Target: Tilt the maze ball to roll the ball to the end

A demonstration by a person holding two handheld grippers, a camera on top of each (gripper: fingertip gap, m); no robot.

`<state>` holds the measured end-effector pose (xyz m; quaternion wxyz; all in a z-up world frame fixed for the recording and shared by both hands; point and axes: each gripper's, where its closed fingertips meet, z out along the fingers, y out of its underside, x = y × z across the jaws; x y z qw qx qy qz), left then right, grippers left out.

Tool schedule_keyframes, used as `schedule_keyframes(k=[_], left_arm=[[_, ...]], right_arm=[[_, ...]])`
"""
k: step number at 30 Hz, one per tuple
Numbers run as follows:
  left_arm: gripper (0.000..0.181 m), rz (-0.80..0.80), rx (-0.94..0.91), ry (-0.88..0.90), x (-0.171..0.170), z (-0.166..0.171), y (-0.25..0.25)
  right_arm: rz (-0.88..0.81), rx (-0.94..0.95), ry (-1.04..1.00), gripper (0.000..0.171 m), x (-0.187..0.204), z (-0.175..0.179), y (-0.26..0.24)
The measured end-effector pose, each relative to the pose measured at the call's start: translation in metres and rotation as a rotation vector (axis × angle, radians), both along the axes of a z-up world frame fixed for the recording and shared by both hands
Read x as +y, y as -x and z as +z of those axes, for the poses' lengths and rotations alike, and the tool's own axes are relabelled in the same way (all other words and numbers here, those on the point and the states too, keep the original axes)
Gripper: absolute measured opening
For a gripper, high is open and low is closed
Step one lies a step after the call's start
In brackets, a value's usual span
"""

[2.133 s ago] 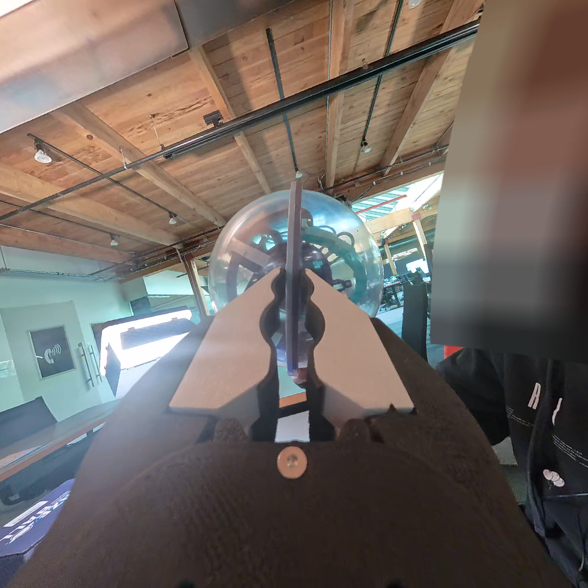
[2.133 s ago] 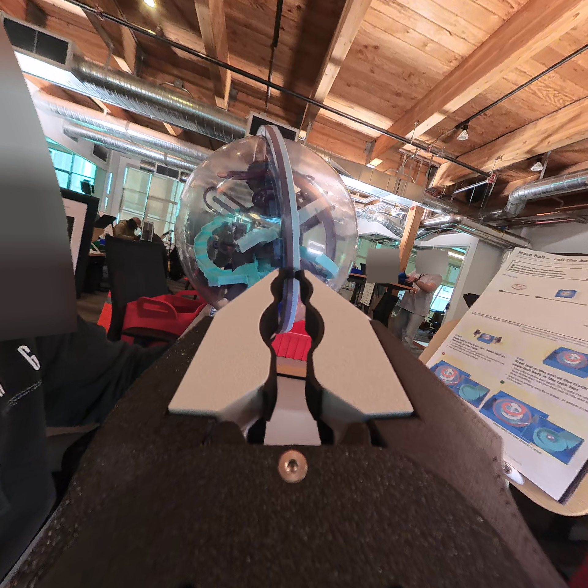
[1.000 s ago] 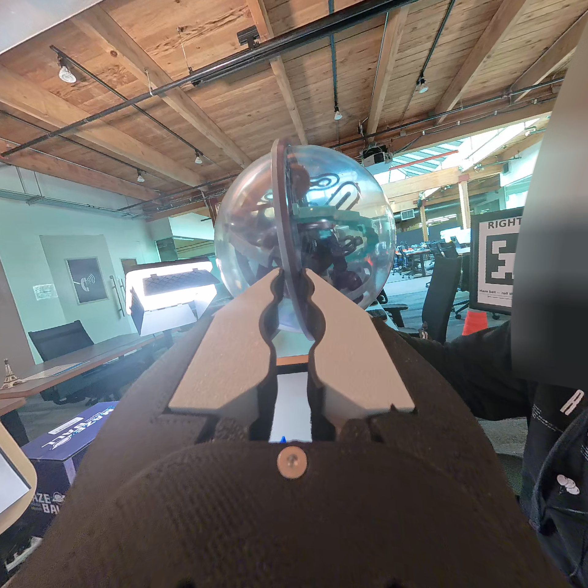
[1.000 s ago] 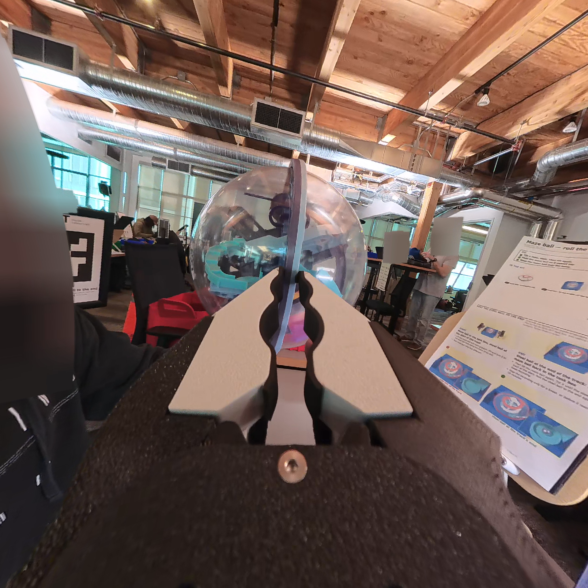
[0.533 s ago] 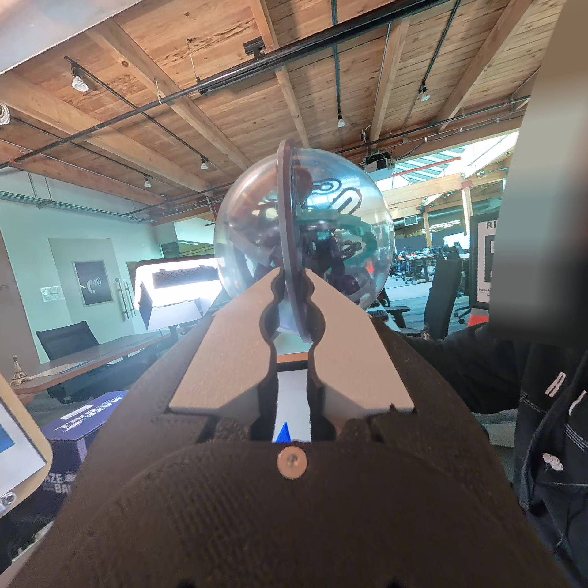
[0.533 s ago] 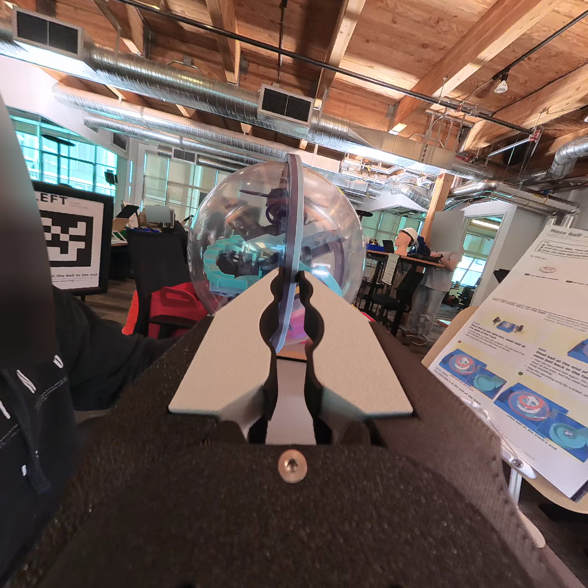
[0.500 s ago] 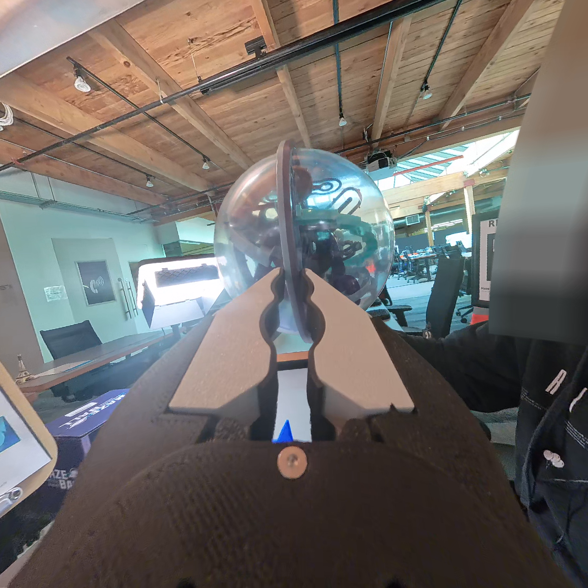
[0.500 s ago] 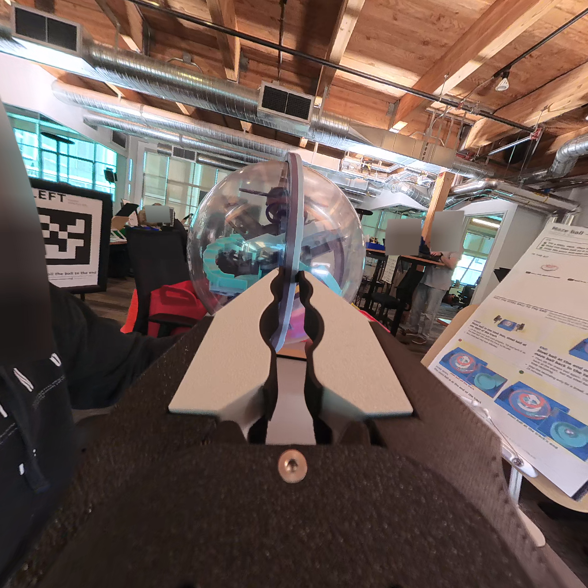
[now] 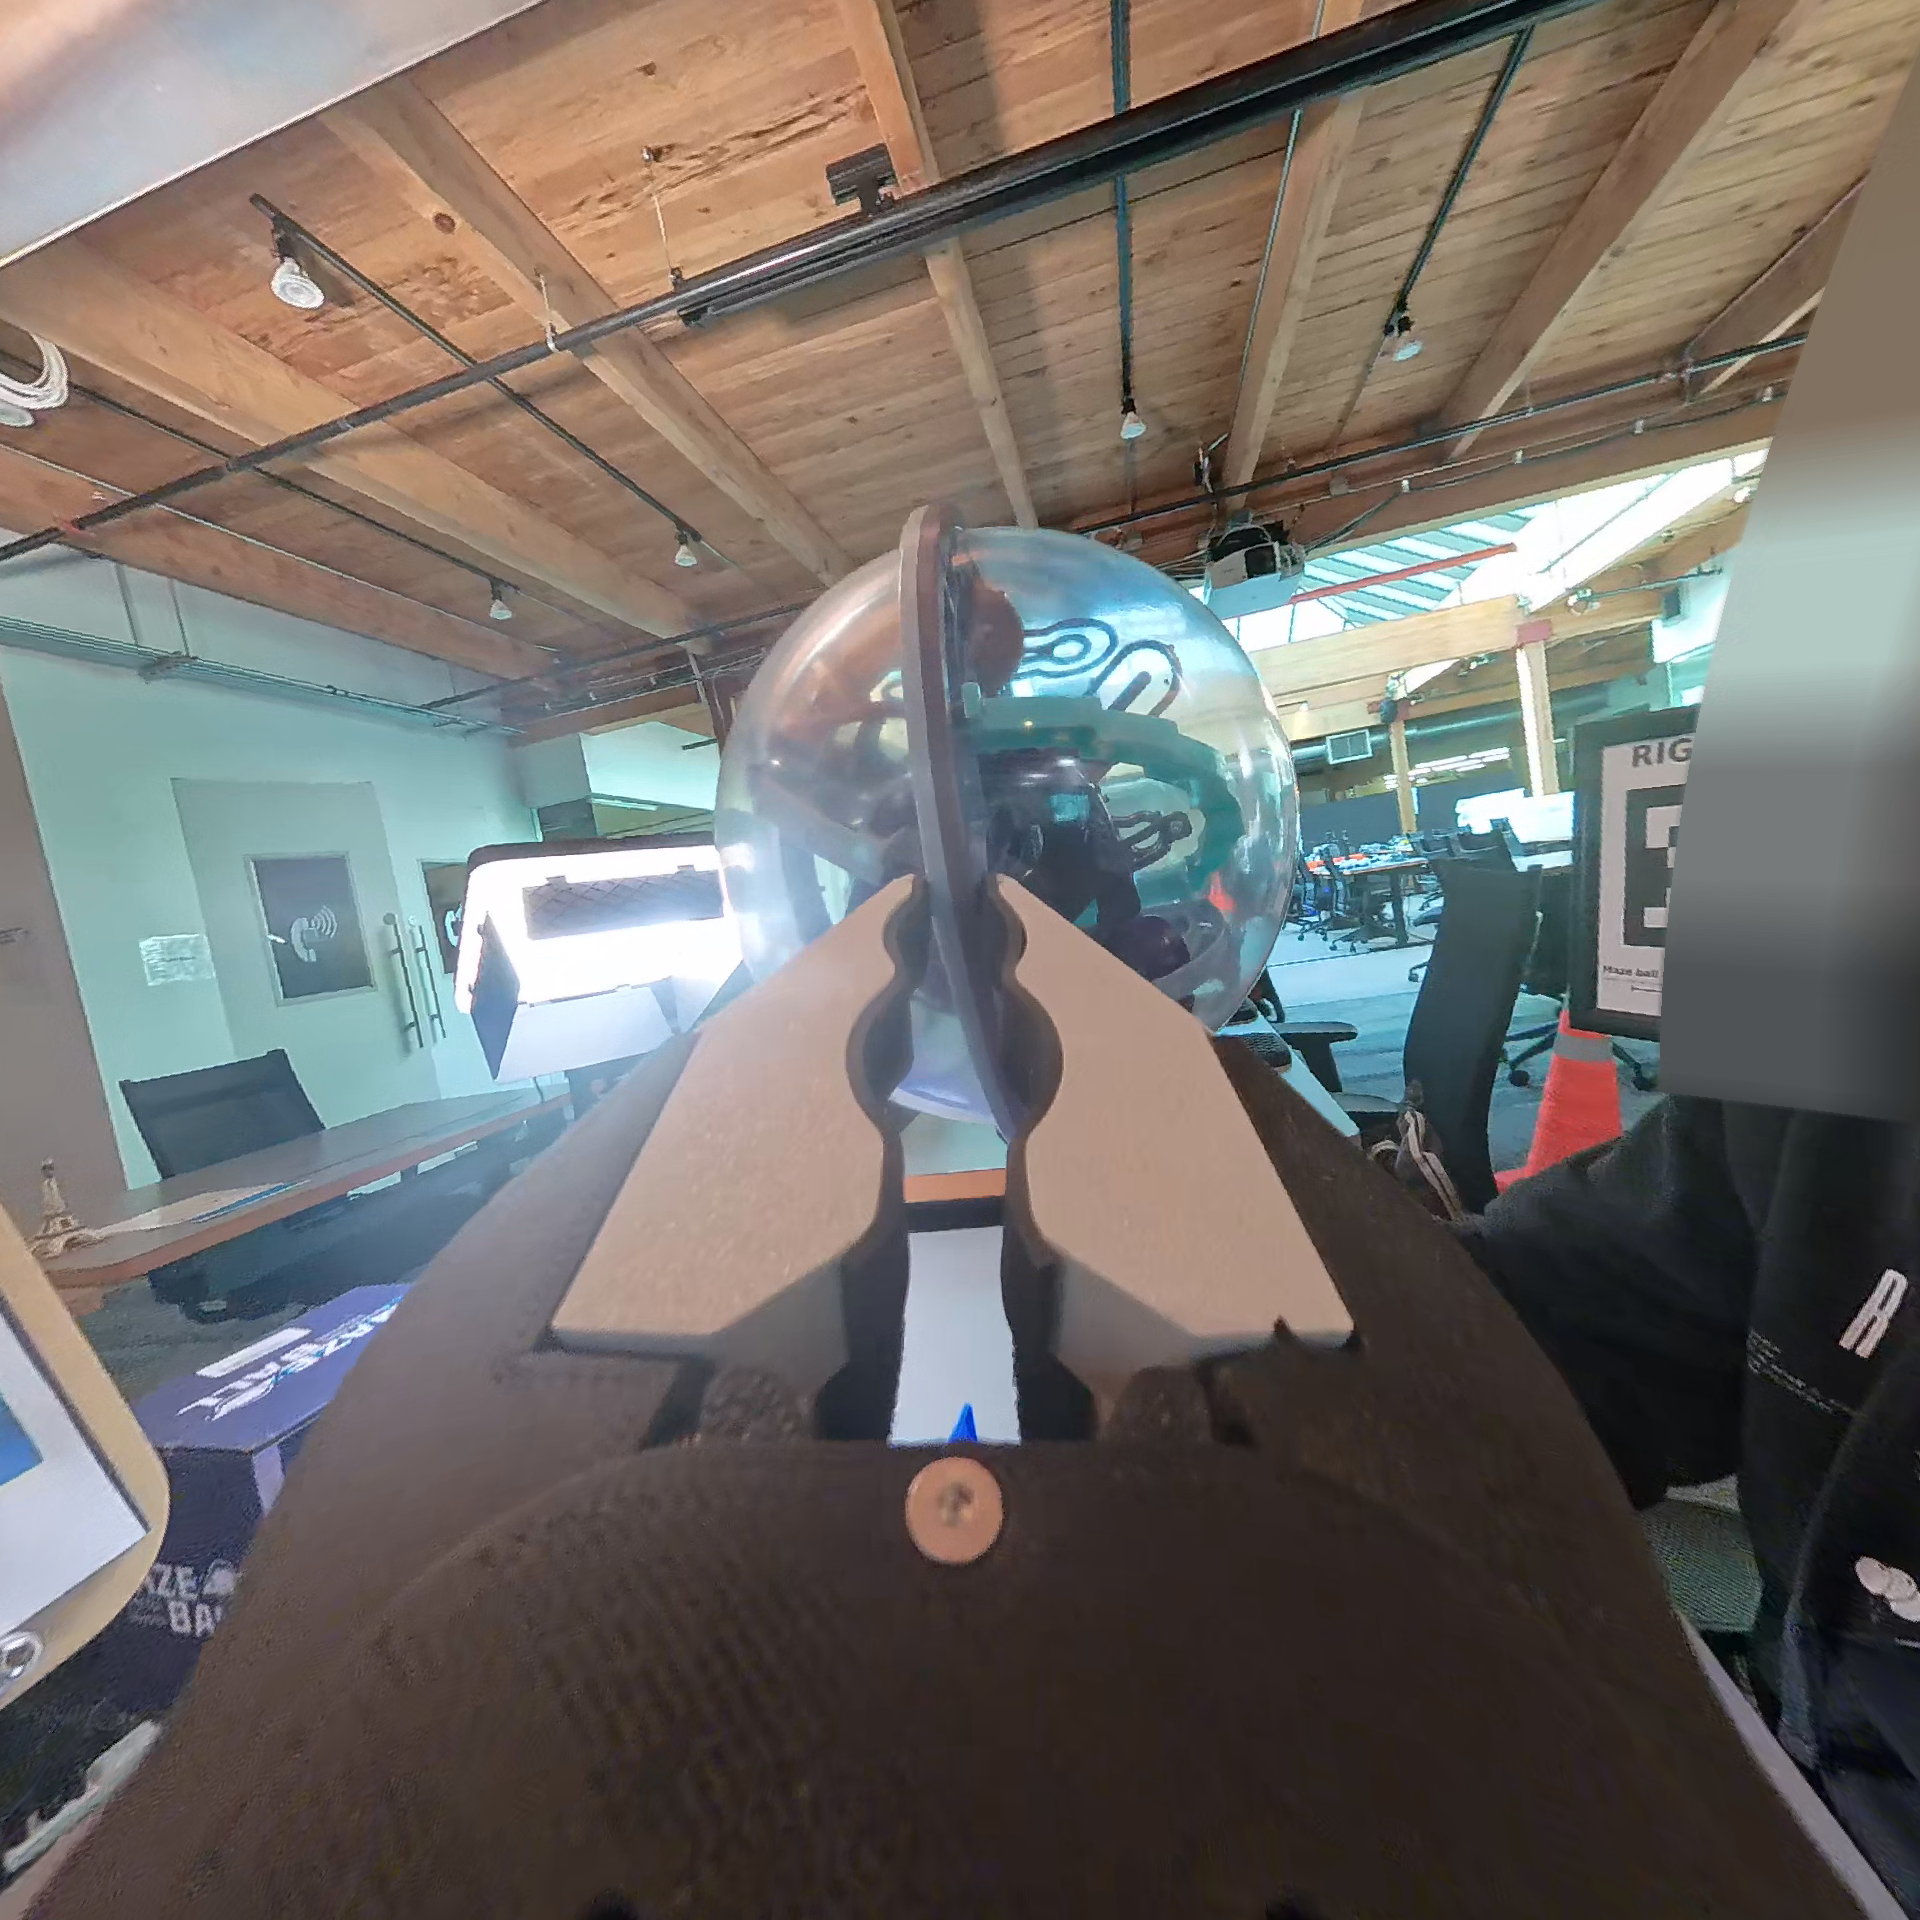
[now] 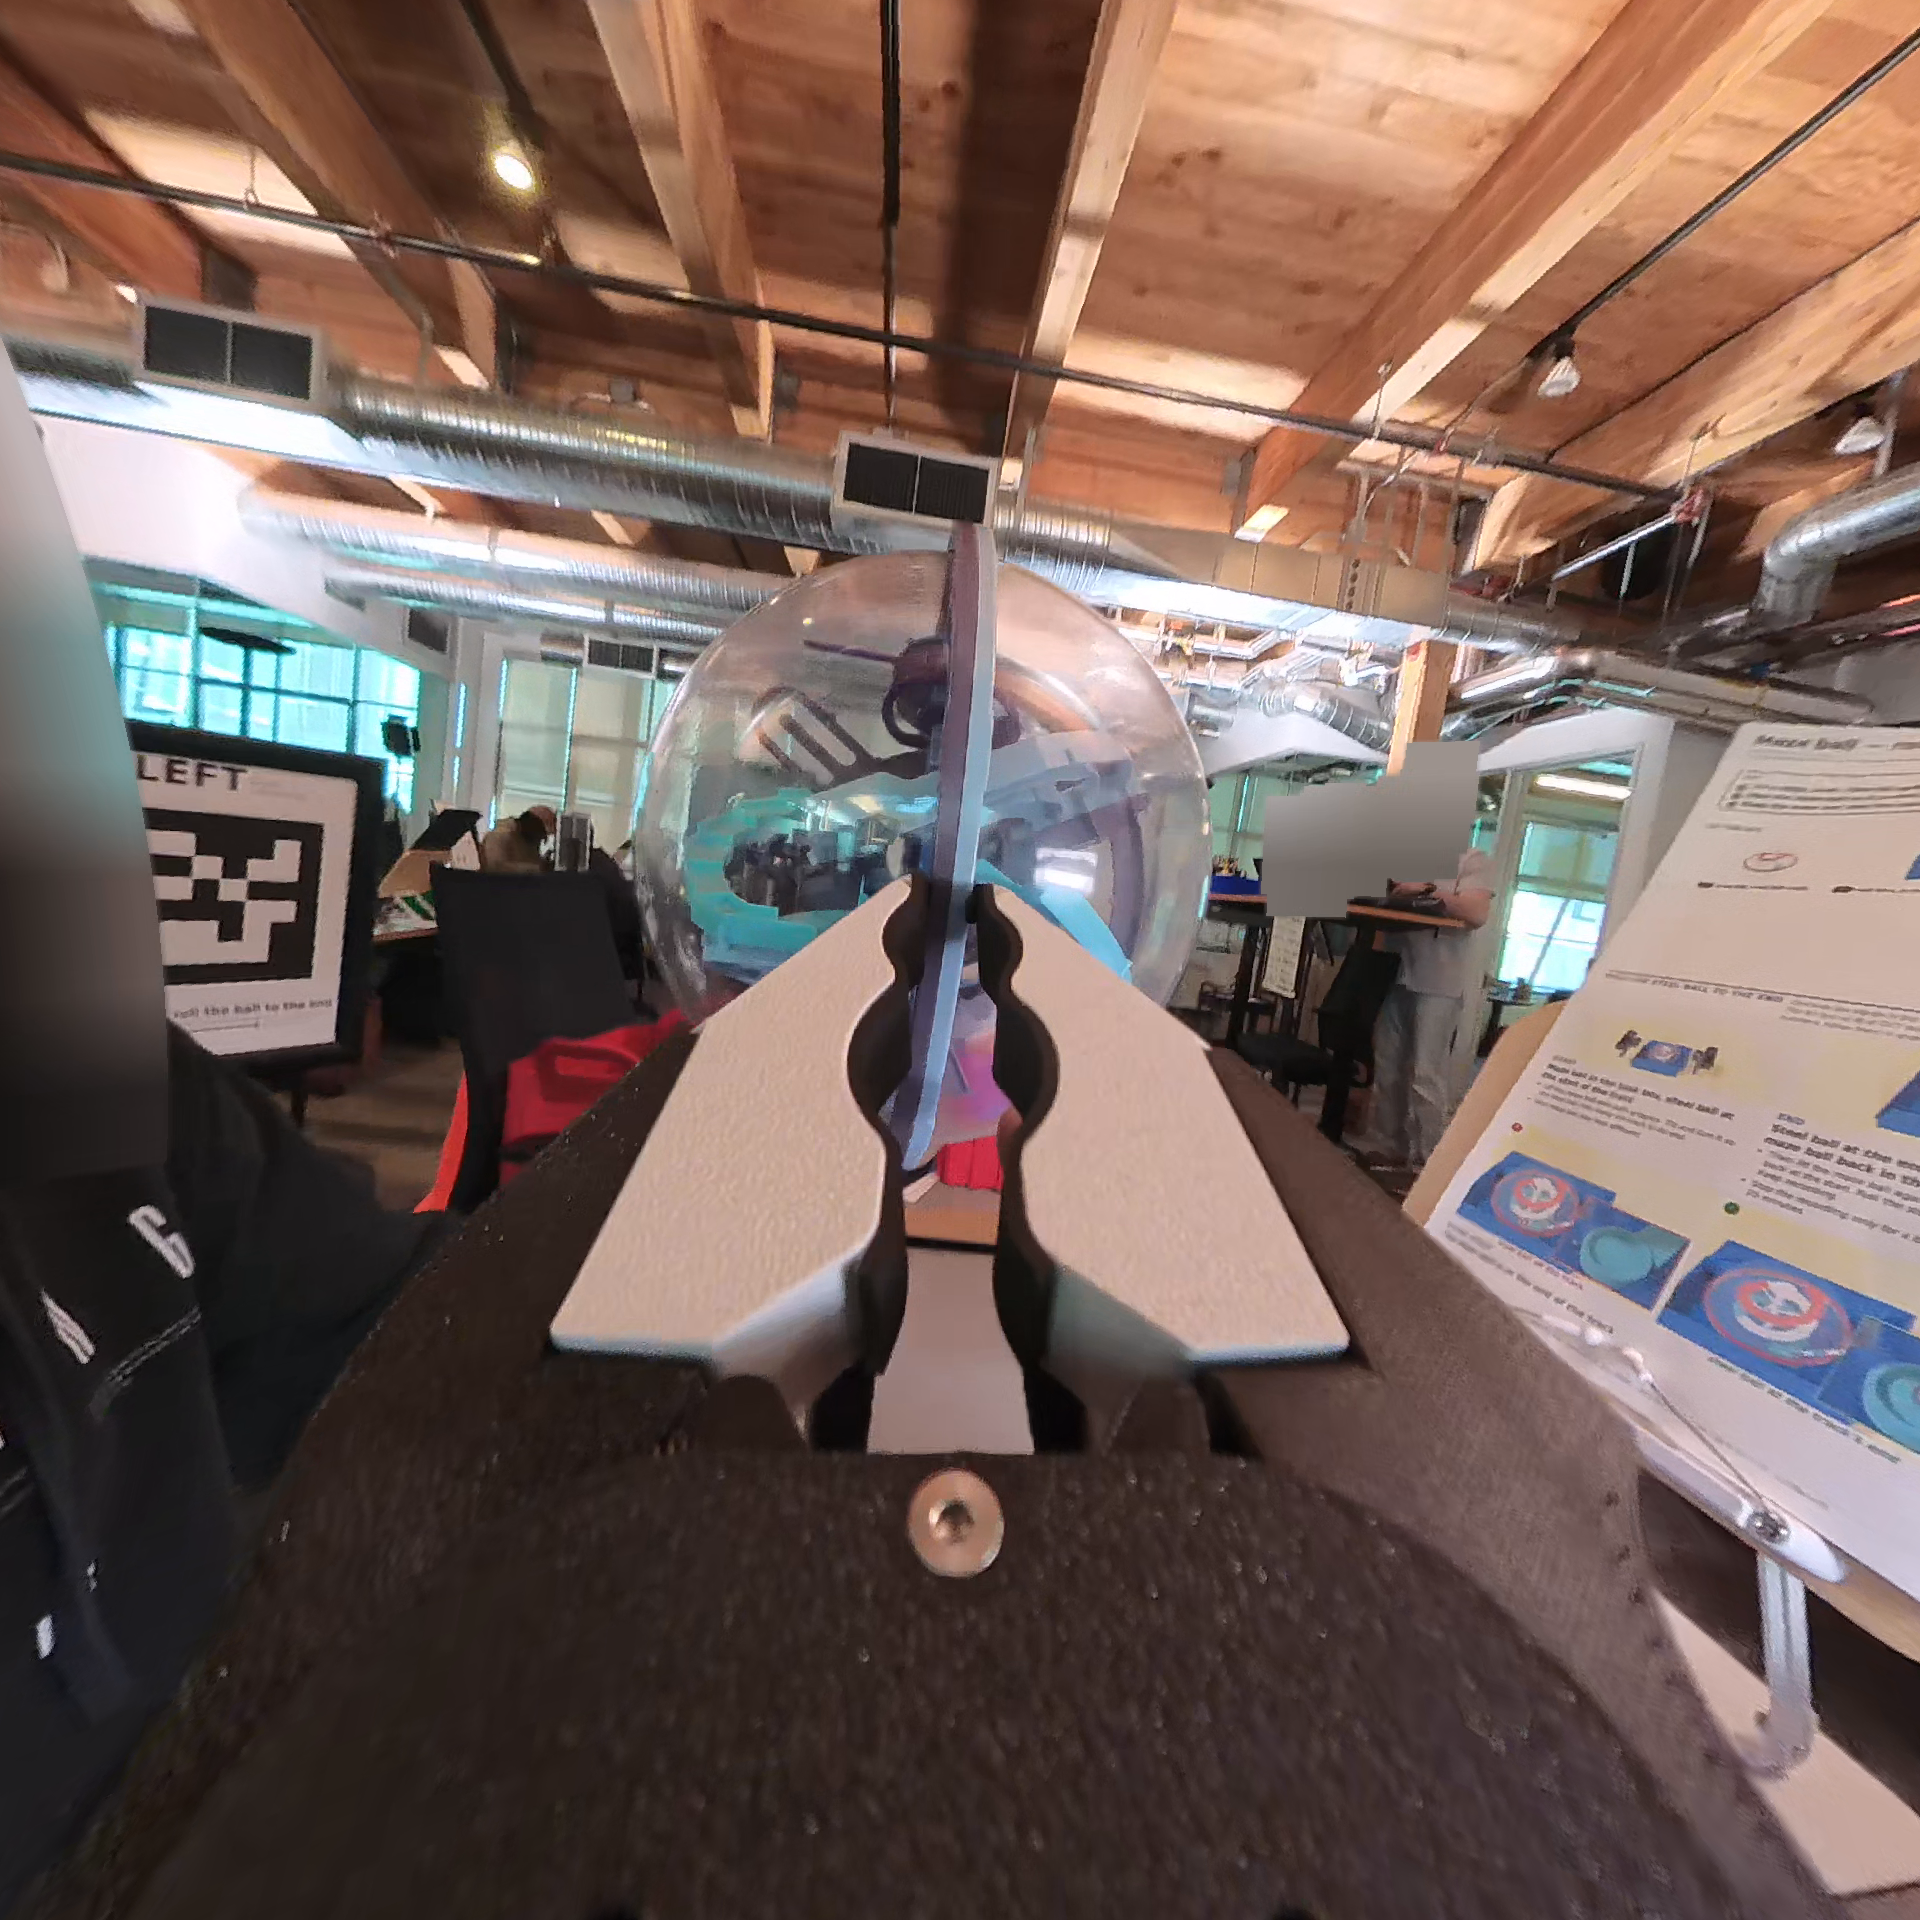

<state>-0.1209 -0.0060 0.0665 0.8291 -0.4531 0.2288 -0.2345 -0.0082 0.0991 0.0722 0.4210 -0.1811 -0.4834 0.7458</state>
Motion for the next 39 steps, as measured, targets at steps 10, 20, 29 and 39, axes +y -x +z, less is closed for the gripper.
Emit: schedule_keyframes(k=[10, 20, 29, 39], left_arm=[[0.008, -0.042, -0.026, -0.017, 0.021, -0.017, -0.012], [0.008, -0.033, -0.036, -0.062, 0.015, -0.011, -0.016], [0.007, 0.041, 0.178, -0.161, -0.011, 0.046, -0.042], [0.007, 0.026, 0.301, -0.271, -0.036, 0.084, -0.057]], right_arm=[[-0.1, -0.014, -0.033, 0.007, 0.018, -0.001, -0.014], [-0.109, 0.007, -0.027, 0.007, 0.019, 0.0, -0.015], [0.007, 0.152, -0.017, 0.006, 0.014, 0.032, -0.019], [0.017, 0.254, -0.133, 0.007, -0.015, 0.083, -0.038]])
